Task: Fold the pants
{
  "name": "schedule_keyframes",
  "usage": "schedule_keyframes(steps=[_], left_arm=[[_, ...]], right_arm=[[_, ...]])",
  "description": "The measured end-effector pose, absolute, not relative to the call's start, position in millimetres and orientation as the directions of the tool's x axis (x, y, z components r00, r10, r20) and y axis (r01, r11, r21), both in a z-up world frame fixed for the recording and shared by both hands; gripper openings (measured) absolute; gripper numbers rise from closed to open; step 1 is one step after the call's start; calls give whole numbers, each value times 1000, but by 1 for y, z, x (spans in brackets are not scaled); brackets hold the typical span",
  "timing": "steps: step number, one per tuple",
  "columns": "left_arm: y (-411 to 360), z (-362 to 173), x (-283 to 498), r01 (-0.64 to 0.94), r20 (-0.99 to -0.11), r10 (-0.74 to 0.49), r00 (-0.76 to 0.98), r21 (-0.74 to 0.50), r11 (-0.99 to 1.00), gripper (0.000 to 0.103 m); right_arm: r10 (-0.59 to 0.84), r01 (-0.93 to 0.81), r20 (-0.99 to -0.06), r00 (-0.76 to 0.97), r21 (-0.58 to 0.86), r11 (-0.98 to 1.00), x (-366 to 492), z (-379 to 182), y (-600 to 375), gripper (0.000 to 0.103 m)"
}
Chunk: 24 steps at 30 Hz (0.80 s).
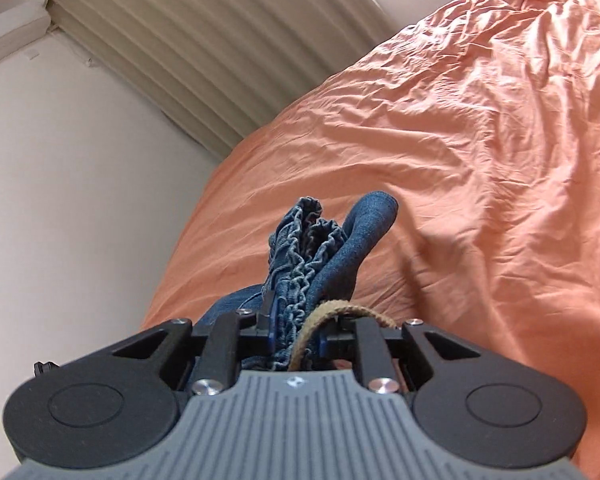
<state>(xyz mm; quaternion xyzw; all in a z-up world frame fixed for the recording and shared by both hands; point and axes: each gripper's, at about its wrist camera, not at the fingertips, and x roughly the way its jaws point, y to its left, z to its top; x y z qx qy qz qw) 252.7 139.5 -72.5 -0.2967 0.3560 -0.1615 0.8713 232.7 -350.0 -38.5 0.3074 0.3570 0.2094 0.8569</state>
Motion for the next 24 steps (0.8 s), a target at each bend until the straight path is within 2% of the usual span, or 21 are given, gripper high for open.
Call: schedule_keyframes(steps=[7,14,18,22,24], left_arm=[[213,-38,245,2,-567,-372,735,-546,838,6],[271,-21,261,-56,-628,-242,739,-417,907,6],[290,-48,272,-79,-672,-208,711,-371,925,6],[301,-93,276,-97,-723,-197,662,-343,934,6],[309,-110,277,-109,-735,-199,649,-349,931,6]], right_arm=[[665,-226,-434,608,708,669,262,-35,-248,14],[735,-247,-391,553,766,593,296,-66,-165,14],[739,-222,-421,526,771,597,301,-105,-138,14],[700,-154,-513,496,742,653,301,-153,-136,14],[702,-121,-513,494,759,640,298,-172,-143,14]])
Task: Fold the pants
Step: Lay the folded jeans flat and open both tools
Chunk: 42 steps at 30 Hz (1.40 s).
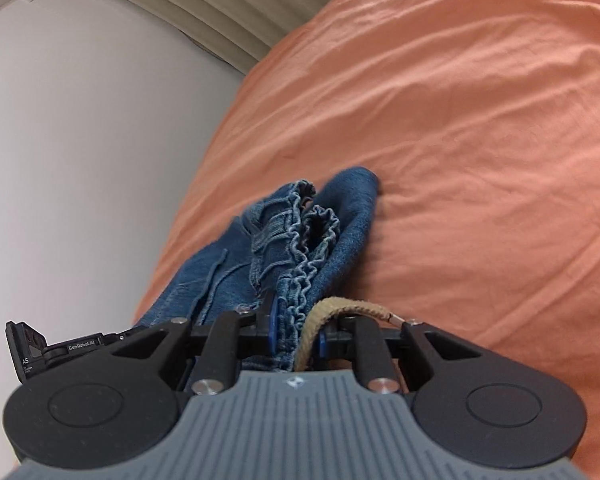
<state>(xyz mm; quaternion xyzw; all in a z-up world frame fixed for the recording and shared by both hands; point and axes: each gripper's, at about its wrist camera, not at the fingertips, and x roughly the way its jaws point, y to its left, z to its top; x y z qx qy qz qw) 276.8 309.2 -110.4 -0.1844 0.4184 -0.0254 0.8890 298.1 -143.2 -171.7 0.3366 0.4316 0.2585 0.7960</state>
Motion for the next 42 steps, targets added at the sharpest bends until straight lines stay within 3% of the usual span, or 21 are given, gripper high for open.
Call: schedule_keyframes(steps=[7,10,14,18,22,24,33,34,36,39,41,42], left_arm=[[309,-141,278,-77,-739,-218,638,-343,936,11],[309,-139,279,-103,-751,-209,627,-346,933,19],[304,-119,274,-115,-785,-125,606,-243,963,24],[294,-80,259,-99,-796,13,605,-59,993,21],[286,-22,238,-83,-756,49,653,-7,997,21],[277,7,224,-63,-728,76,681,45,997,21],[222,125,134,-17,-582,165,796,251,968,29],[214,132,124,-18,-564,177,807,275,961,31],[199,145,102,-28,-533,207,821,325,945,40],[176,155,65,-33,-443,196,875,351,936,63],[162,152,42,-28,-391,159,906,319,947,85],[155,149,32,-34,-374,150,915,298,954,88]], right_arm=[[684,-107,-540,491,742,662,303,-191,-138,14],[669,-114,-560,488,719,685,303,-183,-134,16],[612,-126,-609,504,649,750,299,-160,-133,27],[548,-171,-635,545,555,814,284,-120,-136,27],[518,-243,-605,605,480,843,257,-66,-143,29],[511,-284,-575,639,441,851,238,-37,-145,42],[502,-415,-450,739,282,865,128,69,-141,65],[503,-429,-437,746,262,864,114,76,-140,66],[509,-455,-408,758,229,861,87,88,-138,80],[513,-476,-373,773,191,858,48,95,-136,81],[500,-470,-359,788,173,866,26,93,-134,81],[496,-469,-353,793,165,868,15,91,-133,81]])
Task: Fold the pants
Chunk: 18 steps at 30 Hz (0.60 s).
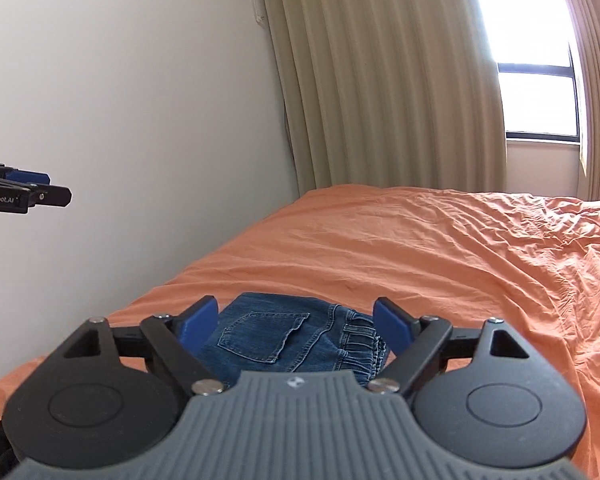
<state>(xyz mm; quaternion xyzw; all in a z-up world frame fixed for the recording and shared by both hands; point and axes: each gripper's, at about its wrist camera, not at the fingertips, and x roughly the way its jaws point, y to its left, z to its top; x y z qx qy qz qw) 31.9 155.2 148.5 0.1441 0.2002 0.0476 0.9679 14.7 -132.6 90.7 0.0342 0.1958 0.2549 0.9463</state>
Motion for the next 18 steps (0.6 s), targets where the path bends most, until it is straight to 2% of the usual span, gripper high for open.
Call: schedule_keyframes(steps=[3,4,6,9,14,18], left_arm=[[135,130,8,-62,-339,139,930,227,972,93],[128,123,3,-72,-335,141,931,209,975,101],[115,106,-5,-101,-327,162,931,196,975,103],[97,78,-4,-133,-356,197,913,197,971,103],[89,39,1,-164,-464,195,864,107,981,103],[92,12,9,-220,-516,238,823,97,971,103]], right_arm=[[475,-456,-350,807,141,879,-9,78,-130,81],[467,-449,-353,811,136,883,-15,74,-129,81],[446,-429,-359,820,131,894,-26,64,-129,81],[417,-399,-366,832,128,908,-35,50,-130,81],[355,-329,-369,859,133,935,-37,30,-127,81],[349,-318,-386,854,143,937,-31,14,-115,81]])
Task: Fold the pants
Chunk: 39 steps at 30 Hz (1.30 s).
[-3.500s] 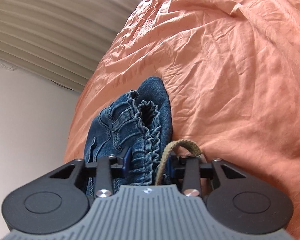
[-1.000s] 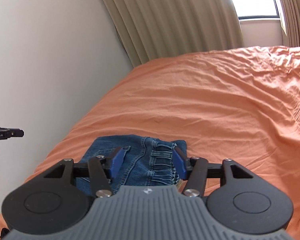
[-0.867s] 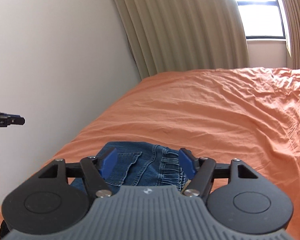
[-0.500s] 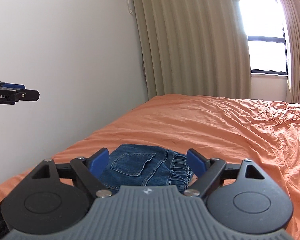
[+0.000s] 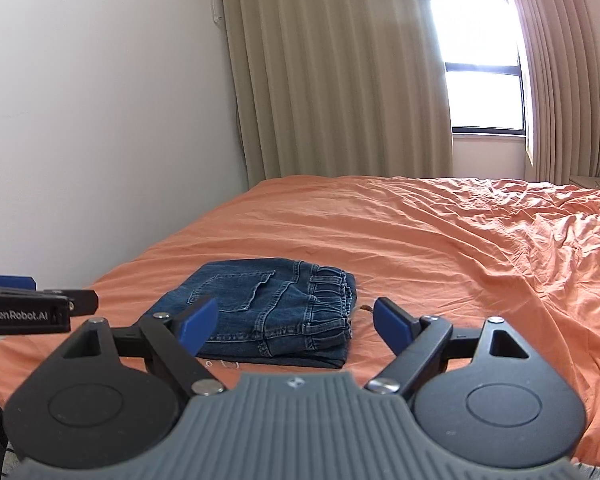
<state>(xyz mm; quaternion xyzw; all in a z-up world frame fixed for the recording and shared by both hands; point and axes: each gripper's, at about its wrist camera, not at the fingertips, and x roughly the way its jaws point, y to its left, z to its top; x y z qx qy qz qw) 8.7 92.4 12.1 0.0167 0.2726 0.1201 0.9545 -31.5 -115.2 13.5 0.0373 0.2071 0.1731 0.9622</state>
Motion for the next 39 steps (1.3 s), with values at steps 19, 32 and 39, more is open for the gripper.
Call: schedule_keyframes(steps=[19,32,39], left_arm=[[106,-39,19,-222,-633,206,746,55,973,103],[103,-32,20,-210,-631,208,748,72,975,103],[102,-31,19,-209,-629,208,750,72,975,103]], right_arm=[[337,-323,-490,804,116,939,-1,-33,-79,81],[345,-328,-455,821,118,937,-8,-23,-86,81],[347,-329,-448,824,119,937,-11,-22,-87,81]])
